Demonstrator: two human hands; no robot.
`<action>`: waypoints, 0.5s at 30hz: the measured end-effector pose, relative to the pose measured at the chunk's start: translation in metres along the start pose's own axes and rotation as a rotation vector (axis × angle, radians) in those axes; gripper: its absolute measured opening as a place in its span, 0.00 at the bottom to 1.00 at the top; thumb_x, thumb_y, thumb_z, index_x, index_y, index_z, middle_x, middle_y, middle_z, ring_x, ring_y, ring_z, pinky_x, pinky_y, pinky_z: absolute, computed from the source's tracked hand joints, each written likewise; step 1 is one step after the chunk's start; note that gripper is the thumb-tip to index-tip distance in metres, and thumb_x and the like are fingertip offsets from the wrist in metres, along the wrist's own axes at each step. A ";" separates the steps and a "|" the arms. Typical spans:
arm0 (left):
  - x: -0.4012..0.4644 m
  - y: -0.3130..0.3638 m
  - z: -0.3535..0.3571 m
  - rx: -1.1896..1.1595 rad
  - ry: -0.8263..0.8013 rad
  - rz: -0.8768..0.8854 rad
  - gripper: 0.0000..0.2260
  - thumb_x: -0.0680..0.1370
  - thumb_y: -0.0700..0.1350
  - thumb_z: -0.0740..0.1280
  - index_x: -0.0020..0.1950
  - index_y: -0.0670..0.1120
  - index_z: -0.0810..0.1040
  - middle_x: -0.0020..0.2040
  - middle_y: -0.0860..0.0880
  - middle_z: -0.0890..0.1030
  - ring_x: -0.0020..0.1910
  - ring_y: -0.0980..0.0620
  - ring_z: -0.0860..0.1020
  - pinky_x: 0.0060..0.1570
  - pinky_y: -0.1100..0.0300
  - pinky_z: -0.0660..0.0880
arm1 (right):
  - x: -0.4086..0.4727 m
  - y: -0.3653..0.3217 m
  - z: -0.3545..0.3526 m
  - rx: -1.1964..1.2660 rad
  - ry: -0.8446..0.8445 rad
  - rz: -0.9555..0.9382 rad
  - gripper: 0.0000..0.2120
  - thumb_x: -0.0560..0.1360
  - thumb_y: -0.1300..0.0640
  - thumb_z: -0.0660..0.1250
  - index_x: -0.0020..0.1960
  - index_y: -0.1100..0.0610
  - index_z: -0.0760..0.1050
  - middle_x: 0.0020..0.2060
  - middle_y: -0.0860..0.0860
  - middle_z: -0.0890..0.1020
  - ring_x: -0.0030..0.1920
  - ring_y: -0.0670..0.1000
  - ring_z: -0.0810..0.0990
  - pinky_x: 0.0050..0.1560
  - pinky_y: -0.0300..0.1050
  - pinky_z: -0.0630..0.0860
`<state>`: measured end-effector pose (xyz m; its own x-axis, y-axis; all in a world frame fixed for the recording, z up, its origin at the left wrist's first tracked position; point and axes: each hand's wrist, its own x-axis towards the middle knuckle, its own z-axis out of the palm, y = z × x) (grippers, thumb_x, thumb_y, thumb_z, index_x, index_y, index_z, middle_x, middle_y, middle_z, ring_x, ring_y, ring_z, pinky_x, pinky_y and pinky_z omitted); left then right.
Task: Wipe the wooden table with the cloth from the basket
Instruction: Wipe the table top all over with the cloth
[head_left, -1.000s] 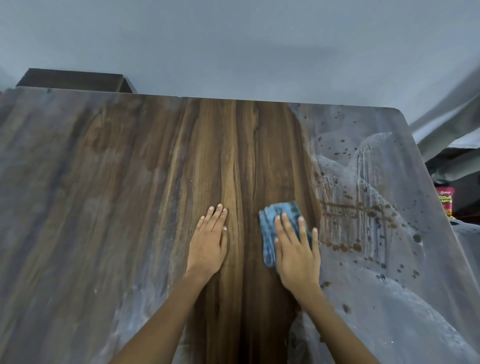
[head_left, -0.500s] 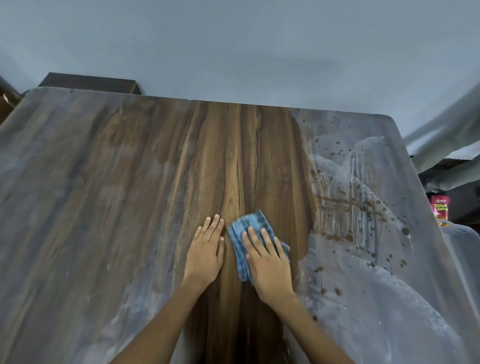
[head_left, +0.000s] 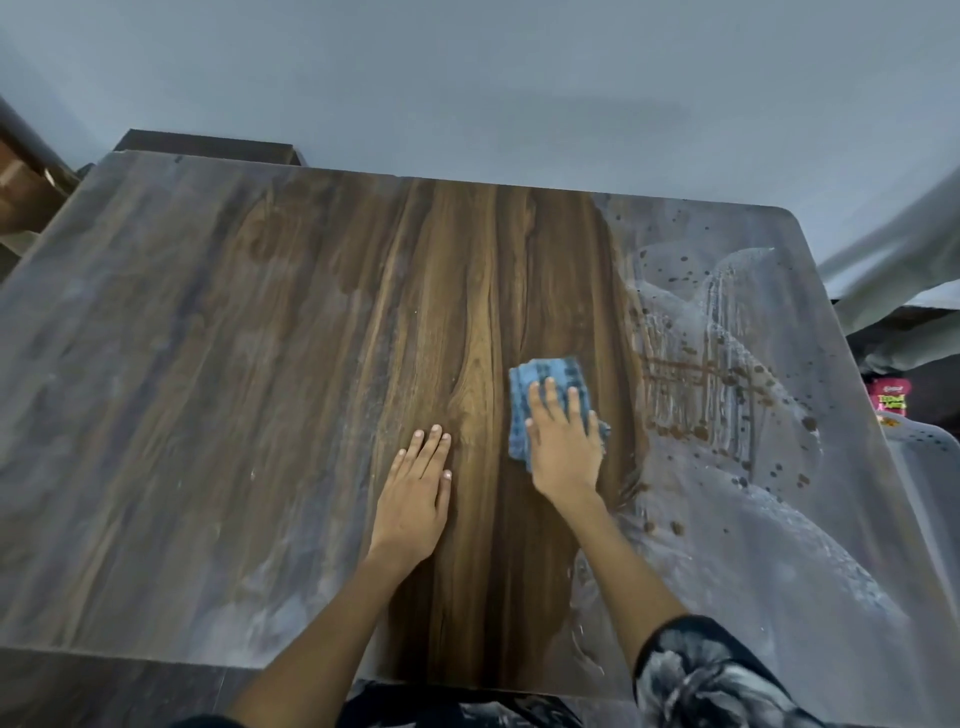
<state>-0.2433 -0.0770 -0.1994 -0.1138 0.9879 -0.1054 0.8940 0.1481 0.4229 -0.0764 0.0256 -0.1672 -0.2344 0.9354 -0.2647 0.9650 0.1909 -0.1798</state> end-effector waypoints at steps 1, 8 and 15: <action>-0.002 -0.001 0.001 -0.001 0.005 -0.001 0.29 0.76 0.55 0.37 0.75 0.48 0.53 0.76 0.53 0.53 0.74 0.57 0.46 0.72 0.61 0.43 | -0.014 -0.006 0.006 -0.010 0.014 -0.069 0.23 0.82 0.52 0.47 0.76 0.49 0.48 0.76 0.47 0.51 0.76 0.54 0.48 0.73 0.55 0.49; -0.017 0.000 0.002 -0.013 0.025 -0.001 0.29 0.76 0.55 0.37 0.75 0.47 0.53 0.76 0.52 0.53 0.73 0.57 0.45 0.71 0.61 0.43 | -0.120 0.020 0.045 -0.091 -0.023 -0.198 0.46 0.59 0.52 0.80 0.72 0.52 0.62 0.69 0.50 0.70 0.69 0.54 0.68 0.67 0.53 0.58; -0.039 0.002 0.006 -0.026 0.055 -0.025 0.29 0.76 0.55 0.38 0.75 0.46 0.54 0.75 0.52 0.53 0.73 0.57 0.45 0.71 0.59 0.43 | -0.095 0.052 0.021 -0.038 0.040 0.088 0.26 0.82 0.54 0.48 0.76 0.47 0.43 0.76 0.45 0.49 0.76 0.51 0.47 0.74 0.52 0.50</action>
<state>-0.2348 -0.1157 -0.1999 -0.1600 0.9849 -0.0665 0.8789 0.1728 0.4445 -0.0061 -0.0597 -0.1709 -0.1444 0.9600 -0.2397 0.9856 0.1181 -0.1209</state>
